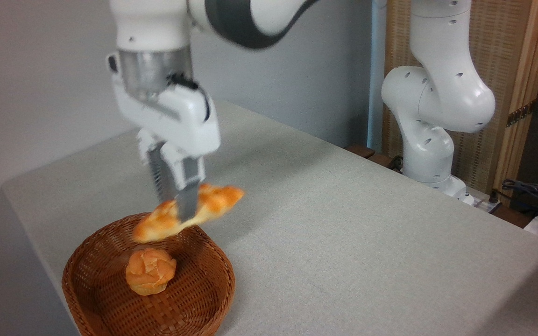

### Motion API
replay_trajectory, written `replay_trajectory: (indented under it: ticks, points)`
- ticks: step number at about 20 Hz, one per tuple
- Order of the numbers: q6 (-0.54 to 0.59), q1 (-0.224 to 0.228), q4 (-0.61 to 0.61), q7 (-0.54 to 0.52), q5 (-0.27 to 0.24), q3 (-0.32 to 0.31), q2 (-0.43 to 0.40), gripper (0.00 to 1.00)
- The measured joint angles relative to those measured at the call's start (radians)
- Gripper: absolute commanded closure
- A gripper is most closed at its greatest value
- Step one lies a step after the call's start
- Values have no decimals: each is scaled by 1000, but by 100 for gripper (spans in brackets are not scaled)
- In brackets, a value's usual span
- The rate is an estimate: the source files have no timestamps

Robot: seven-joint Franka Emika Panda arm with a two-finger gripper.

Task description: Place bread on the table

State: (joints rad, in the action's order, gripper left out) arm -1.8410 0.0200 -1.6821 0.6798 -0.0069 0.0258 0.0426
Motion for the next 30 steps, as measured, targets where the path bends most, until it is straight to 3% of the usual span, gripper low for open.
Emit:
replay_trajectory:
  ticks: [3,7,8,9,11,14,19,26,30]
  points:
    - [144,12,-67,14,0,4,-85,58]
    - [154,74,-247,12,-7,6,-176,45]
    - [152,96,-271,-1,-13,6,-181,35]
    - [145,124,-293,-24,-17,7,-181,17]
    - [111,176,-330,-72,-18,8,-166,0]
    - [86,215,-349,-112,-18,9,-133,0]
    - [51,234,-349,-112,-18,8,-89,0]
    - [47,236,-345,-112,-18,7,-84,0]
    - [48,219,-275,-112,-18,-10,-113,0]
